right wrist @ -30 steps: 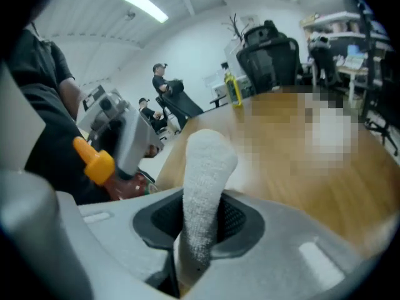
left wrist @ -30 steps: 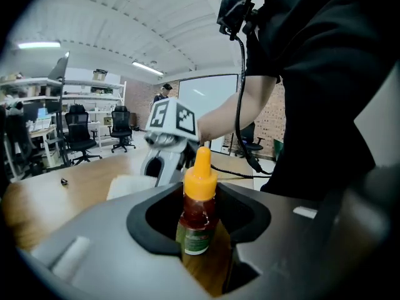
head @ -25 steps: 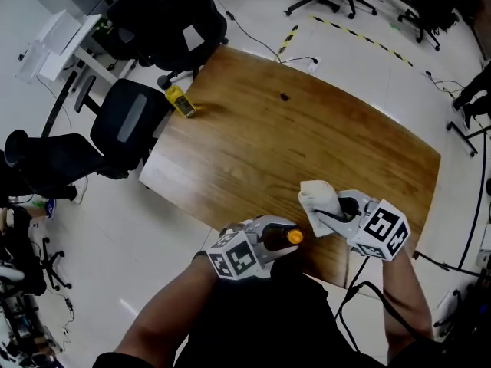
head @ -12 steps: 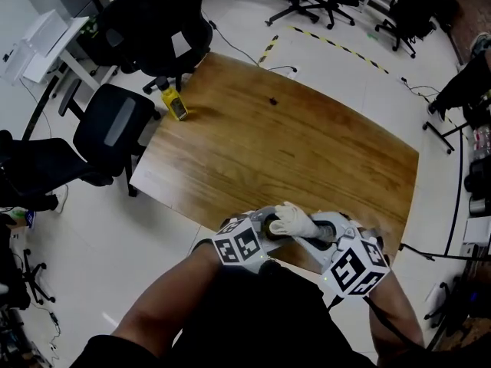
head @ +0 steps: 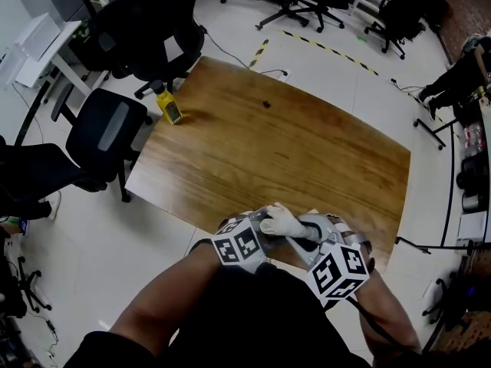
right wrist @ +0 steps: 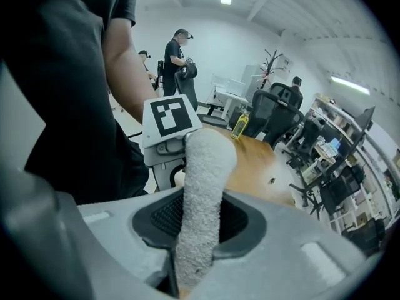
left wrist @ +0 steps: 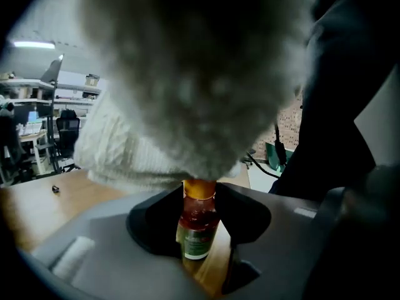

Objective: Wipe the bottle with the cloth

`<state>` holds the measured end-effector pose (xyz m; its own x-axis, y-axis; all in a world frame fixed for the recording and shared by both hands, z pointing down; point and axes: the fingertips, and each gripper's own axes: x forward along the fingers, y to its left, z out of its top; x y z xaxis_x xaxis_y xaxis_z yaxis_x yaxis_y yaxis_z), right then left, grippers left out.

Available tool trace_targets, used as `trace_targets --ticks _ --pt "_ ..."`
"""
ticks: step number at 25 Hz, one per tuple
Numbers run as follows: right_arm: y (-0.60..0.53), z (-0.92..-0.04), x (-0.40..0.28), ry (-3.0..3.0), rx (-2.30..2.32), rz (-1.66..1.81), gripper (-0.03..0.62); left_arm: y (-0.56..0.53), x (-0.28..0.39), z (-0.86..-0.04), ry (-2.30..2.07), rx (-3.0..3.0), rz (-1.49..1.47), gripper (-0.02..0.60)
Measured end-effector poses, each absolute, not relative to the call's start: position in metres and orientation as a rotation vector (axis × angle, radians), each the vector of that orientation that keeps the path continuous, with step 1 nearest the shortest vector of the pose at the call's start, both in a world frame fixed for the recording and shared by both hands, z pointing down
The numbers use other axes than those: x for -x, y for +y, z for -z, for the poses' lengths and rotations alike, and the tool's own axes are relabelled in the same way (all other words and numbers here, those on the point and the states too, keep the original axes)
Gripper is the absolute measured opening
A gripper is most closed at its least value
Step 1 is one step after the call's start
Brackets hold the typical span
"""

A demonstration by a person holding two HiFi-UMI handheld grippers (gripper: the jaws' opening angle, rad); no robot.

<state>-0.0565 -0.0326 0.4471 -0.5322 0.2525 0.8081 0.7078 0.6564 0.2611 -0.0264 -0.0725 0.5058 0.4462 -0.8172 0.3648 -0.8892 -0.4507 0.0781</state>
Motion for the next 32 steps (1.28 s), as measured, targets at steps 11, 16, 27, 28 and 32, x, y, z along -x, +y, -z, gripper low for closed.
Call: trace_targets --ticks 11,16,27,28,32 --pt "-0.062 -0.463 0.029 -2.000 0.676 0.750 0.091 -0.071 0.027 -0.506 -1.464 -2.463 -0.409 0.167" --pt "-0.069 -0.485 0.020 -1.999 0.676 0.653 0.091 -0.071 0.027 -0.507 -1.474 -2.451 -0.422 0.169" --pt "-0.084 -0.511 -0.005 -1.933 0.717 0.575 0.091 -0.070 0.029 -0.507 -1.514 -2.380 -0.490 0.167" --pt "-0.087 -0.511 -0.008 -1.941 0.716 0.561 0.091 -0.071 0.030 -0.506 -1.524 -2.369 -0.495 0.167" --pt "-0.091 -0.503 -0.015 -2.035 0.722 0.412 0.089 -0.069 0.032 -0.504 -1.575 -2.287 -0.477 0.172"
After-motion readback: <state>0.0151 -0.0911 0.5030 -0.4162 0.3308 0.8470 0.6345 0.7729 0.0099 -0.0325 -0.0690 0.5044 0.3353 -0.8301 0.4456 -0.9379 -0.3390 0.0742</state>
